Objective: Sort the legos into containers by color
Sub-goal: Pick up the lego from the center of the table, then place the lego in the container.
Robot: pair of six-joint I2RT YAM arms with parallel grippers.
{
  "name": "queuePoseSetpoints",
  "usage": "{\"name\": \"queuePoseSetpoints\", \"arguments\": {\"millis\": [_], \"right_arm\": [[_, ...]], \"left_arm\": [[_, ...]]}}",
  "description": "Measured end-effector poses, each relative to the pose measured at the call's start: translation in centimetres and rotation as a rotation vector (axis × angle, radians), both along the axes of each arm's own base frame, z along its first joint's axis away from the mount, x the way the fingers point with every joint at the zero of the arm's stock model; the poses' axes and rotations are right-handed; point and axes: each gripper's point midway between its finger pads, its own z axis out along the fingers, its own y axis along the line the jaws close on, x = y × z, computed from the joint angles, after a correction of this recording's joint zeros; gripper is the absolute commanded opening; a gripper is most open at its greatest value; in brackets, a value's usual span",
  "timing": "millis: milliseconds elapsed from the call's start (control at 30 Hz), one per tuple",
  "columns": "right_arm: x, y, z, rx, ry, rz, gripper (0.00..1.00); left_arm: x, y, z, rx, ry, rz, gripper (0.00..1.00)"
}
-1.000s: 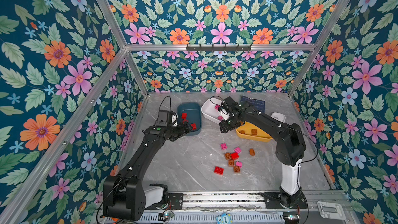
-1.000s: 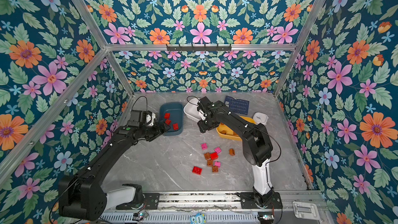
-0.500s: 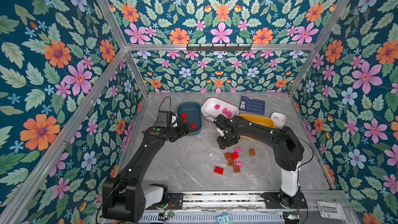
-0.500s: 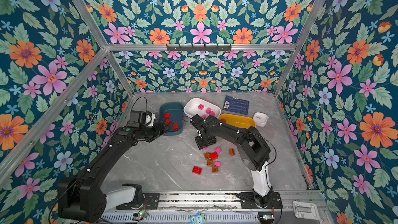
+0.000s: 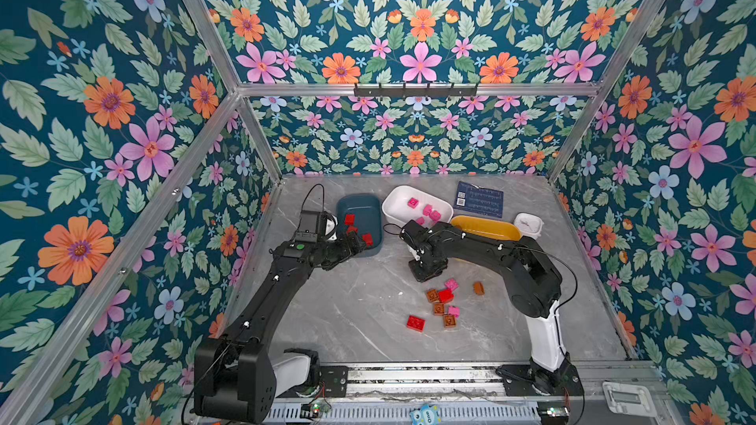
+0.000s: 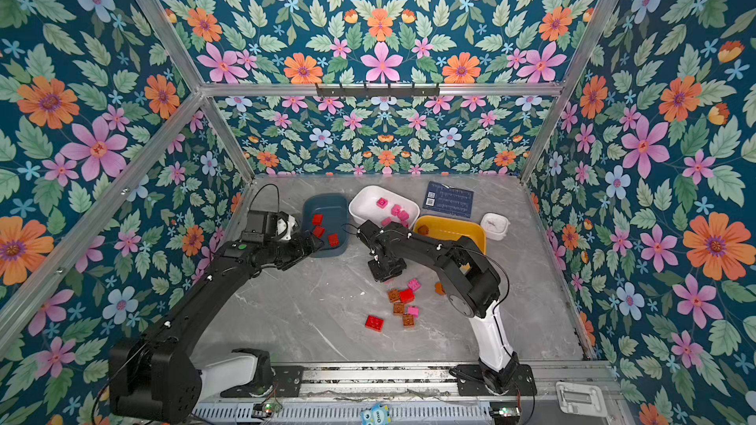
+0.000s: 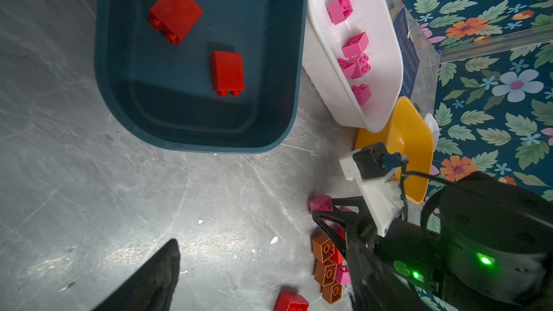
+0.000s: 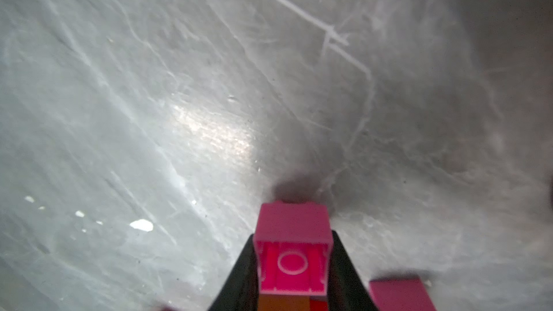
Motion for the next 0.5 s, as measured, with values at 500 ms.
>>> {"name": "queuePoseSetpoints", "arguments": {"millis": [500], "right_arm": [[11.7, -3.2, 9.2, 0.105, -0.237, -0.086, 0.24]], "left_arm": [[0.3, -0.3, 0.1, -0.014, -0.005, -0.007, 0.87]]}}
